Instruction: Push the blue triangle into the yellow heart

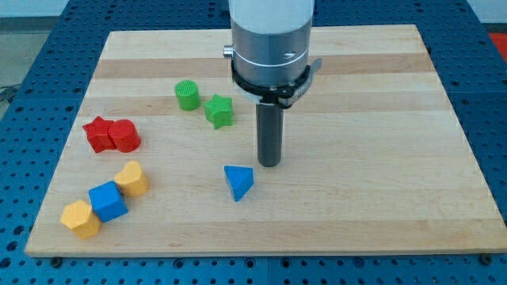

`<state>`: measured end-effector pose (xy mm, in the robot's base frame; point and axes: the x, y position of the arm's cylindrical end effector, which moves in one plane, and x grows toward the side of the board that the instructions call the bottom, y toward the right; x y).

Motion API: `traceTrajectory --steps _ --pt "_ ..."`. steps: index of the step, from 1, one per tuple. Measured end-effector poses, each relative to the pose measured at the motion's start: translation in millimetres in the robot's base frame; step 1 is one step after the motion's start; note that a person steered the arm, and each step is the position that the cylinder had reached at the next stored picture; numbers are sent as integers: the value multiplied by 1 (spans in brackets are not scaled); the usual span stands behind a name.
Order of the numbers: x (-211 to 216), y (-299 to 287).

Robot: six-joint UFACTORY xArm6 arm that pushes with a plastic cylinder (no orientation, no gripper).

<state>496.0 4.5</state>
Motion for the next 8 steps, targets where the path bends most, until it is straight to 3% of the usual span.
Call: traceTrajectory --steps 3,7,8 --pt "2 -12" --pt "3 -88" --pt "-14 -84"
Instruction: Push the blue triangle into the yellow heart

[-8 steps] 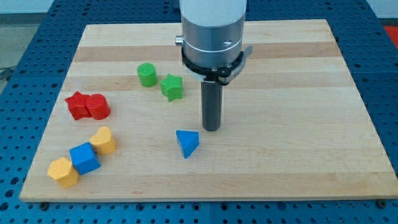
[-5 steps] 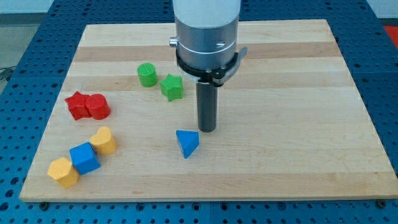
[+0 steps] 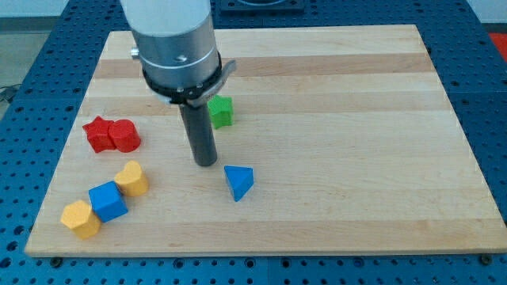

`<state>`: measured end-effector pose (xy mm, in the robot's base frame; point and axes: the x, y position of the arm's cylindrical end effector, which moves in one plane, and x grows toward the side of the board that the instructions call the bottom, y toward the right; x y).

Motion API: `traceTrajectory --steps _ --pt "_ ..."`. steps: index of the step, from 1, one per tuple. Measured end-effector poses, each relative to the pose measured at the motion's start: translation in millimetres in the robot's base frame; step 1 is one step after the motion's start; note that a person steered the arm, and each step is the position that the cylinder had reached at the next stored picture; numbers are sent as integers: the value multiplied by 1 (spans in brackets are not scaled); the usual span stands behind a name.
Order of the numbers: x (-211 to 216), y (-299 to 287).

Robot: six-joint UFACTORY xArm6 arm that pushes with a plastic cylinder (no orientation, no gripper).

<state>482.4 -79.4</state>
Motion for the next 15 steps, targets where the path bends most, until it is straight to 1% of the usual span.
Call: traceTrajectory --steps 1,2,3,4,6,7,8,10,11,12,13,15 --pt "-12 70" --pt "35 141" --pt "51 141" --pt "70 100" --pt "70 67" --pt "37 49" --pt "28 16" --pt "49 -30" --pt "56 -41" --pt "55 22" --pt "10 54" --pt "3 33"
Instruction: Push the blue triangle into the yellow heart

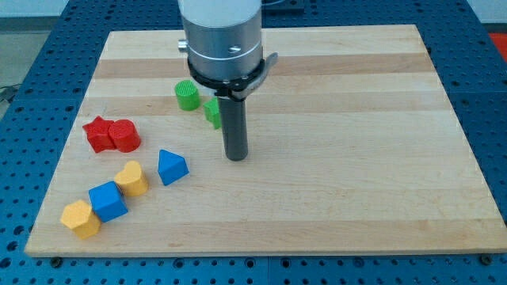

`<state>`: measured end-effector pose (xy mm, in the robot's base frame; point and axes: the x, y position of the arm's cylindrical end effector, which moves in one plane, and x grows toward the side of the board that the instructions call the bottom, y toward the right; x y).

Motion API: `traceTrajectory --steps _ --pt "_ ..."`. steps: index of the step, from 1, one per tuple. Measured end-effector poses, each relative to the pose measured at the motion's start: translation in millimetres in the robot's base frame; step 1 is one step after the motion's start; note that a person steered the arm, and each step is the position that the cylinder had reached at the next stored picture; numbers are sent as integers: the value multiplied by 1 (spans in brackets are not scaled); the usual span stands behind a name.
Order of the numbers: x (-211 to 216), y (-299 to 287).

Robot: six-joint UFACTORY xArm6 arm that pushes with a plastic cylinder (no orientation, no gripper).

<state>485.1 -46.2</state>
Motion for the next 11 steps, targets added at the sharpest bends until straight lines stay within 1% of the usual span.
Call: traceTrajectory --steps 6,7,10,11 --pt "0 -55" --pt "4 -65" --pt "38 -88" --pt "43 -94"
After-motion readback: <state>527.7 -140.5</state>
